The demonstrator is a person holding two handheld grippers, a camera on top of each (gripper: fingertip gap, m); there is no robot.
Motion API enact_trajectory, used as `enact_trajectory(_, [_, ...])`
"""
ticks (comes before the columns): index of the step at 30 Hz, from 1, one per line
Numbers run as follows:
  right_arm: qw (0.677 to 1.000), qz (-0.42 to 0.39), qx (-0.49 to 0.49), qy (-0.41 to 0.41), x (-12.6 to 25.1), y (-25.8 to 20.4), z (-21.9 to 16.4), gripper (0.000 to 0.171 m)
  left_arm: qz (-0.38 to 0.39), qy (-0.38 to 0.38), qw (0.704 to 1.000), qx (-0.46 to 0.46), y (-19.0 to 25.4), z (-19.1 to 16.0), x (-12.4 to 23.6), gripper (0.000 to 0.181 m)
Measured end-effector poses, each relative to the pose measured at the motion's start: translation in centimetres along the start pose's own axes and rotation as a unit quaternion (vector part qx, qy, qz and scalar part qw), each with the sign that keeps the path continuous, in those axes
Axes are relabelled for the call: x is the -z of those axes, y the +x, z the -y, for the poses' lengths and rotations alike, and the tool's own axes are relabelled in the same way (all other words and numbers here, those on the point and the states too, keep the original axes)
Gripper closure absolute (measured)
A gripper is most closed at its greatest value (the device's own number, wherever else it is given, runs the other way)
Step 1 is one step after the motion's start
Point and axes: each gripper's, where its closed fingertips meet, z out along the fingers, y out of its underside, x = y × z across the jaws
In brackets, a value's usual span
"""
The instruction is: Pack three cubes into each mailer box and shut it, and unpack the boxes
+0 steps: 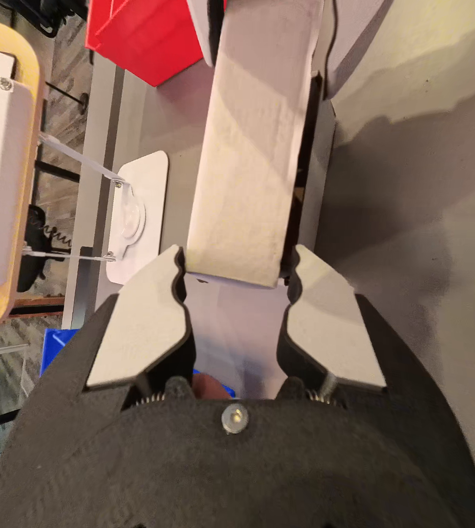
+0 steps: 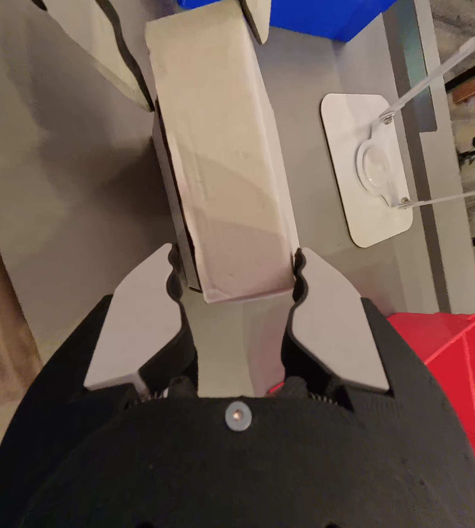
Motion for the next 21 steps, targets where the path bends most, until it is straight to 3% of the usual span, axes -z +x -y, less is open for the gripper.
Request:
enact_trajectory(3, [1.000,-0.005,0.024,-0.018,-0.5,-0.6,-0.5,0.105,-0.005,-0.006,1.000,-0.006,0.9,0.0,-0.1,0.117])
enact_trajectory(14, [0.996,0.037,0.050,-0.065,-1.5,-3.8,-2.3,0.097,-0.058,-0.045,0.997,0.009,4.9,-1.0,-0.7,0.108])
enact_trajectory(21, [0.994,0.041,0.060,-0.080,-2.7,-4.5,-3.2,0.095,-0.043,-0.062,0.997,0.000,6.1,-1.9,-1.7,0.108])
